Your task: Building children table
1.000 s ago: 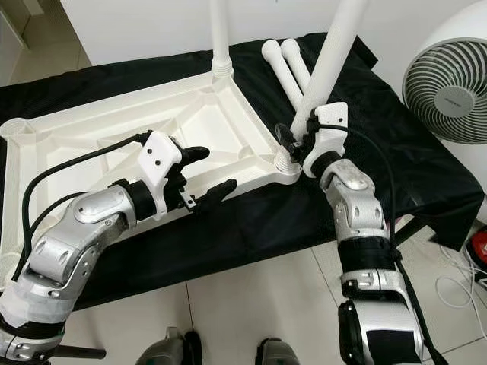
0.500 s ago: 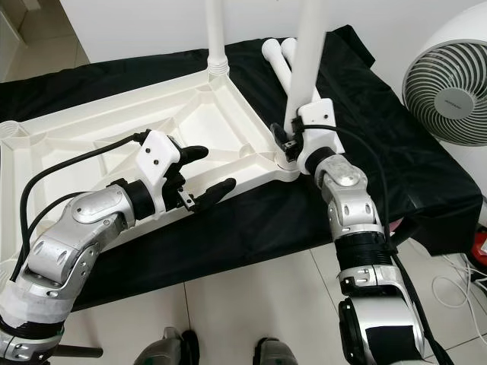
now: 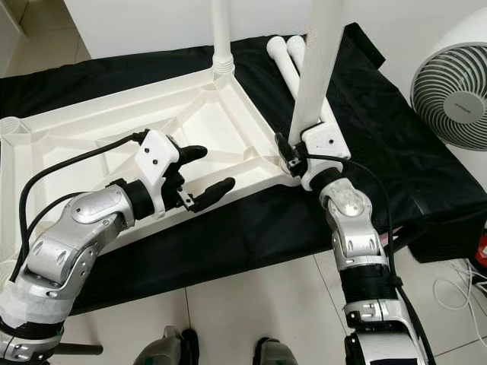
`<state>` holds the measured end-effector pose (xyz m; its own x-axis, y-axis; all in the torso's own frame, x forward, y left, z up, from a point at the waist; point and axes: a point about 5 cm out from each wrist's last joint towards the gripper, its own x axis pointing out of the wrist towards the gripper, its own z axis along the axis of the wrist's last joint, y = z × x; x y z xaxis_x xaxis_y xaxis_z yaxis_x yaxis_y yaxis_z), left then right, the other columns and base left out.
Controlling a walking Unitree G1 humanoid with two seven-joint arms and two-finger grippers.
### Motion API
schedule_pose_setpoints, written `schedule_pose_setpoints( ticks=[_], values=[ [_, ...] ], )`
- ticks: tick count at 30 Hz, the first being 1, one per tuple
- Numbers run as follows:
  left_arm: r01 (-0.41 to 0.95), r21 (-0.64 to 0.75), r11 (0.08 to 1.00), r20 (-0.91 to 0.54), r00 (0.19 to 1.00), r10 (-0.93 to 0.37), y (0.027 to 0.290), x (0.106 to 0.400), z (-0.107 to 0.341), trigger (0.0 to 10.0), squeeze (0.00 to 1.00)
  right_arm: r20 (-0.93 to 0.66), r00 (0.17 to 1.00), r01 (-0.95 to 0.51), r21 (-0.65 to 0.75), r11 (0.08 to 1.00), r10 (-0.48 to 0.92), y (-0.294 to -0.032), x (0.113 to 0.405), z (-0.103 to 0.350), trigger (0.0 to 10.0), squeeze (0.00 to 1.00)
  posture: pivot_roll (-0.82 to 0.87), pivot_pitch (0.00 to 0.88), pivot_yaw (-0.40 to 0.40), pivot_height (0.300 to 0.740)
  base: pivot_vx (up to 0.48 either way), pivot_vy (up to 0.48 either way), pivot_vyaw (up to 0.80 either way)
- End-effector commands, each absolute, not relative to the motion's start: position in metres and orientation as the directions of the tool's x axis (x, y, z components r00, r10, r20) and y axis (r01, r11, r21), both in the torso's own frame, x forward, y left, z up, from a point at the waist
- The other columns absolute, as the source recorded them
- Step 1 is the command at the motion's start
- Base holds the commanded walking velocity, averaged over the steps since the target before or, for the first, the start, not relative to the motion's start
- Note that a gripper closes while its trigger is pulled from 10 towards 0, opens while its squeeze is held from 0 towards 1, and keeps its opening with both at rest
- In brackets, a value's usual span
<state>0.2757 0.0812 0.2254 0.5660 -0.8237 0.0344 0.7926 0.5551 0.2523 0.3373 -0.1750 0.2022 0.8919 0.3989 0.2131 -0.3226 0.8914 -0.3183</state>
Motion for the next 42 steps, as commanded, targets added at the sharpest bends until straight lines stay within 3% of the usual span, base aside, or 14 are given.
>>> schedule_pose_setpoints(
  ticks=[1, 16, 30, 42],
  values=[
    [0.784, 0.25, 0.569, 0.034, 0.58, -0.814, 0.084, 0.275, 0.225, 10.0, 0.0, 0.06, 0.927, -0.346, -0.242, 0.906, 0.37, -0.182, 0.336, 0.166, 10.0, 0.0, -0.05, 0.162, 0.078, 0.74, 0.0, 0.0, 0.0],
    [0.782, 0.256, 0.568, 0.035, 0.58, -0.814, 0.084, 0.276, 0.226, 10.0, 0.0, -0.078, 0.94, -0.339, -0.105, 0.935, 0.332, -0.181, 0.355, 0.165, 10.0, 0.0, -0.05, 0.161, 0.08, 0.74, 0.0, 0.0, 0.0],
    [0.781, 0.255, 0.571, 0.038, 0.582, -0.813, 0.083, 0.275, 0.225, 10.0, 0.0, -0.175, 0.934, -0.328, -0.068, 0.942, 0.313, -0.181, 0.364, 0.161, 10.0, 0.0, -0.05, 0.15, 0.067, 0.74, 0.0, 0.0, 0.0],
    [0.783, 0.255, 0.568, 0.038, 0.578, -0.815, 0.083, 0.274, 0.225, 10.0, 0.0, -0.093, 0.978, -0.182, 0.07, 0.981, 0.188, -0.192, 0.357, 0.153, 10.0, 0.0, -0.05, 0.14, 0.066, 0.74, 0.0, 0.0, 0.0]
  ],
)
